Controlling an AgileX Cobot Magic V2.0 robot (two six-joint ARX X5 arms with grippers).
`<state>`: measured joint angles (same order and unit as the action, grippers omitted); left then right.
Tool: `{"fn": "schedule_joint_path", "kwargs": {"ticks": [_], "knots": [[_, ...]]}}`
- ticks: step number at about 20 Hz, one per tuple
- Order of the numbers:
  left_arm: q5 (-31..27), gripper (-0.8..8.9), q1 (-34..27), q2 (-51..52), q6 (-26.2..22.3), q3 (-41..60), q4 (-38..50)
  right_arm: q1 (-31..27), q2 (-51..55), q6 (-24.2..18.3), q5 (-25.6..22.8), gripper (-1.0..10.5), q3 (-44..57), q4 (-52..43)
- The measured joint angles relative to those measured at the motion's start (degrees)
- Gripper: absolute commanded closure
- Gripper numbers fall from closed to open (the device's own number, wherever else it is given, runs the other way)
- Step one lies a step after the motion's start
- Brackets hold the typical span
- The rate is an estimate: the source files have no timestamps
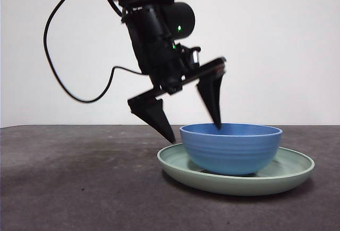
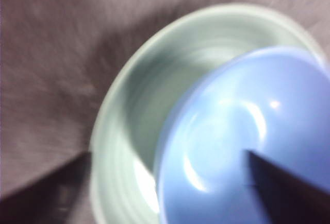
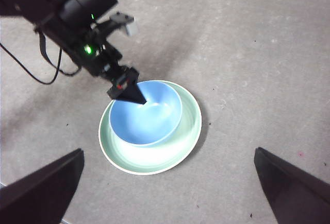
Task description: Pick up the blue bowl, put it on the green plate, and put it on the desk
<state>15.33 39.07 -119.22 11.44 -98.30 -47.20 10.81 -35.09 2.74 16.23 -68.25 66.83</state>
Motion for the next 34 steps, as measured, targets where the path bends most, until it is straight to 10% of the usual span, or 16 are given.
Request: {"fn": "schedule_joint_path", "kwargs": {"ticks": [10,34], "knots": [[-0.09,1.49,-4.37,0.81,-6.69,-18.78,-25.14,0.00,0.00,0.02,0.00,3.1,0.00,0.00],[-0.09,1.53,1.07,46.10,-8.11,-13.86,-33.79,0.00,0.15,2.12,6.34,3.1,0.00,9.22]]}}
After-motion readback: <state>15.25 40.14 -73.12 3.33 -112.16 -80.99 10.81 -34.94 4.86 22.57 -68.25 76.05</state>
